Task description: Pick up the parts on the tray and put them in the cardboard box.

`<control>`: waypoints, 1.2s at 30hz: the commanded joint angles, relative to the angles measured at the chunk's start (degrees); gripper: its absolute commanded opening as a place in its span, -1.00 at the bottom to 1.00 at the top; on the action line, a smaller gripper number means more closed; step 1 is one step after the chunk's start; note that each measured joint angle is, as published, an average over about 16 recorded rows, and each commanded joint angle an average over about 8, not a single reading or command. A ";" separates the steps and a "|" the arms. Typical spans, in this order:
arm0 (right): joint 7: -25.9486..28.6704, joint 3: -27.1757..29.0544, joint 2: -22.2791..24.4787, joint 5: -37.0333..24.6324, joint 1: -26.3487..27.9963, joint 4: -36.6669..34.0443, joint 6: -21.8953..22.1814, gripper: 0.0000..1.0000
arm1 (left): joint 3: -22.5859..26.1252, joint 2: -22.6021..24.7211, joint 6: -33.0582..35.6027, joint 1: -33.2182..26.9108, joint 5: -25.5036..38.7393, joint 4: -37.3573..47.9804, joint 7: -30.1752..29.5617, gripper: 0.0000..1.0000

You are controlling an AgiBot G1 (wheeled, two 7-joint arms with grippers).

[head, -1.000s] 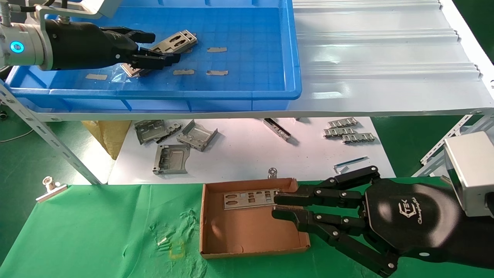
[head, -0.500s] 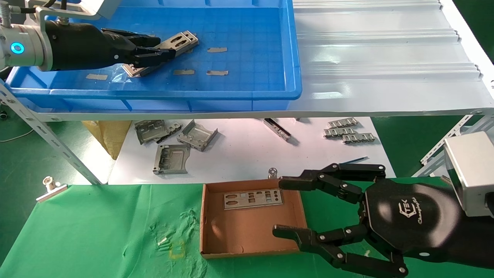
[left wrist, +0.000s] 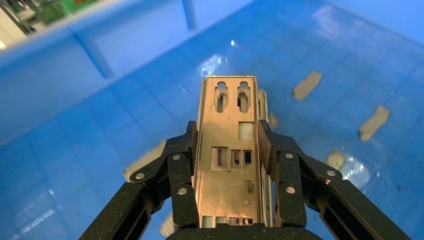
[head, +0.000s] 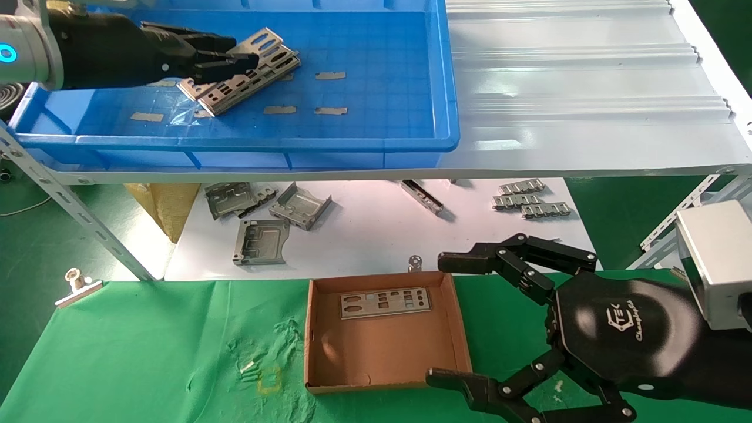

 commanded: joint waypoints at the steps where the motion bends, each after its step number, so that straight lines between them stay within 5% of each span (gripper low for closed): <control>1: 0.00 0.00 0.00 0.00 0.00 0.00 0.00 1.00 | -0.16 -0.18 0.15 -0.37 -0.23 -0.11 0.10 -1.00; 19: -0.01 -0.01 0.01 0.01 0.00 0.00 0.01 1.00 | -0.63 -0.59 2.98 -1.08 -0.92 0.06 0.49 -1.00; 36: -0.01 -0.03 0.01 0.02 0.01 0.00 0.01 1.00 | -2.65 -4.76 28.04 0.40 -5.19 -4.96 7.92 -1.00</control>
